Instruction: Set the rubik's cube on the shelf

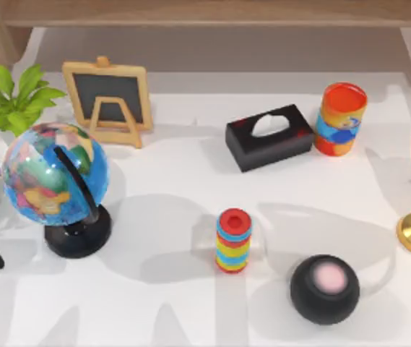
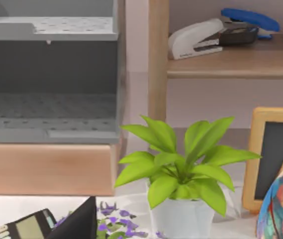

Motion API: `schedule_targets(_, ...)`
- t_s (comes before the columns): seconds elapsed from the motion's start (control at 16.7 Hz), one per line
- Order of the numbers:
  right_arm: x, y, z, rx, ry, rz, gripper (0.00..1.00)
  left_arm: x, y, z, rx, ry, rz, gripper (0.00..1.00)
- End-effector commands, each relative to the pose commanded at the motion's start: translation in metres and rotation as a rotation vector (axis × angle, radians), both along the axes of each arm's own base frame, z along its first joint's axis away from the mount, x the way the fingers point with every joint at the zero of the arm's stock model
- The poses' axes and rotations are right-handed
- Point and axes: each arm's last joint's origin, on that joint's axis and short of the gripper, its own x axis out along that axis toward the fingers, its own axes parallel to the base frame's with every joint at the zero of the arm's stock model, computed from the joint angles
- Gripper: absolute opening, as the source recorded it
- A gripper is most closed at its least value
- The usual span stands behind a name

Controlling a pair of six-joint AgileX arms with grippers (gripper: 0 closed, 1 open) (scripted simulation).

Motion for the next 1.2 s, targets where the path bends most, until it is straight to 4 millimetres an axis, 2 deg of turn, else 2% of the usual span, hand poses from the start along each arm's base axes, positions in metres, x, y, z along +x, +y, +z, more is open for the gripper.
schedule_targets(0.18,0.002,-0.003,0.002,-0.006,-0.003,-0.015,1.00,0.000,0.000,0.000,0.000,0.000,0.000,1.00)
schedule_targets(0.3,0.001,-0.022,0.013,-0.027,-0.028,-0.101,1.00,0.000,0.000,0.000,0.000,0.000,0.000,1.00)
schedule_targets(0.6,-0.002,-0.112,0.066,0.039,-0.098,-0.426,1.00,0.000,0.000,0.000,0.000,0.000,0.000,1.00)
schedule_targets(0.78,0.012,-0.161,0.107,0.148,-0.117,-0.525,1.00,0.000,0.000,0.000,0.000,0.000,0.000,1.00)
schedule_targets(0.9,0.025,-0.185,0.135,0.227,-0.106,-0.561,1.00,0.000,0.000,0.000,0.000,0.000,0.000,1.00)
schedule_targets(1.08,0.046,-0.202,0.163,0.406,-0.022,-0.607,1.00,0.000,0.000,0.000,0.000,0.000,0.000,1.00)
schedule_targets(1.2,0.064,-0.200,0.164,0.598,0.090,-0.634,1.00,0.000,0.000,0.000,0.000,0.000,0.000,1.00)
